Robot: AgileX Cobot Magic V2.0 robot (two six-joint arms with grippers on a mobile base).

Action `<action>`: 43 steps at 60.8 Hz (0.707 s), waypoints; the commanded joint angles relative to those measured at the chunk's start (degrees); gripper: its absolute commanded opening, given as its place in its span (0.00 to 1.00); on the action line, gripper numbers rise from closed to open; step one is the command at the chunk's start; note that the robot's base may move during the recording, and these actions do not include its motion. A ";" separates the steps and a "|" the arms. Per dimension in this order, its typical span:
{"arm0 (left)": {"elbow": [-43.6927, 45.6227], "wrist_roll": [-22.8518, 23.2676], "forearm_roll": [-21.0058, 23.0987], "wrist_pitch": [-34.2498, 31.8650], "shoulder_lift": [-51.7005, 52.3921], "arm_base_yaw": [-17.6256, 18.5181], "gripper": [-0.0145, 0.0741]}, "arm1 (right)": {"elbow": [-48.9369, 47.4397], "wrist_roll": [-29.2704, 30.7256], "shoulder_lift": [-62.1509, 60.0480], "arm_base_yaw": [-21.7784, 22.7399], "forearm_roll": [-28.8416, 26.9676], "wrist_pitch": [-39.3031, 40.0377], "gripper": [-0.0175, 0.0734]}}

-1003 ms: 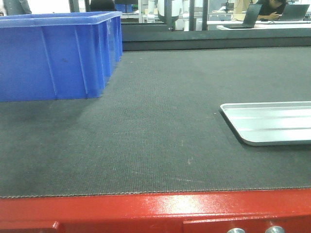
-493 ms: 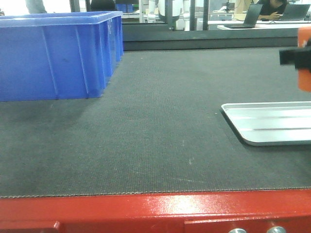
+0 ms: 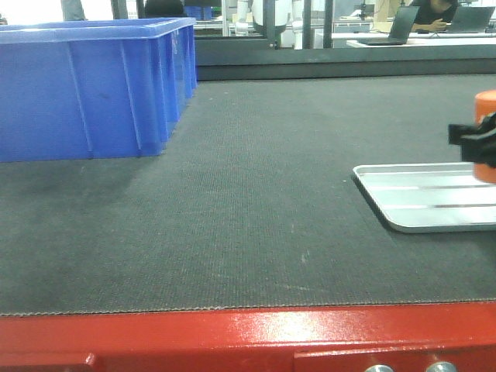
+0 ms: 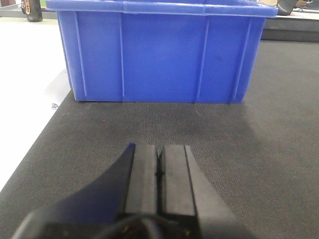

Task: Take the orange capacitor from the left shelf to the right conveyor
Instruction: 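Move the right gripper with the can over the metal tray, then lower the can onto the tray and open the right gripper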

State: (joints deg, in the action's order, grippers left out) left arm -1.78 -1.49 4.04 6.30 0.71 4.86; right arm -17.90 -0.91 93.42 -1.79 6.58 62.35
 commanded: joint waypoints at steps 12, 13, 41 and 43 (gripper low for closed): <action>0.31 0.09 0.20 -4.52 0.68 -0.22 0.02 | -2.52 -0.60 5.10 0.45 0.75 10.28 0.37; 0.31 0.09 0.20 -4.52 0.68 -0.22 0.02 | -2.52 -0.60 5.10 0.45 0.75 10.28 0.37; 0.31 0.09 0.20 -4.52 0.68 -0.22 0.02 | -2.46 -3.51 4.84 0.45 0.92 9.13 0.88; 0.31 0.09 0.20 -4.52 0.68 -0.22 0.02 | -2.34 -3.86 4.73 0.45 0.98 9.03 0.87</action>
State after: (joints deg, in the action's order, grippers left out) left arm -1.78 -1.49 4.04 6.30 0.71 4.86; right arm -19.47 -3.39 99.97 -1.79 7.11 65.52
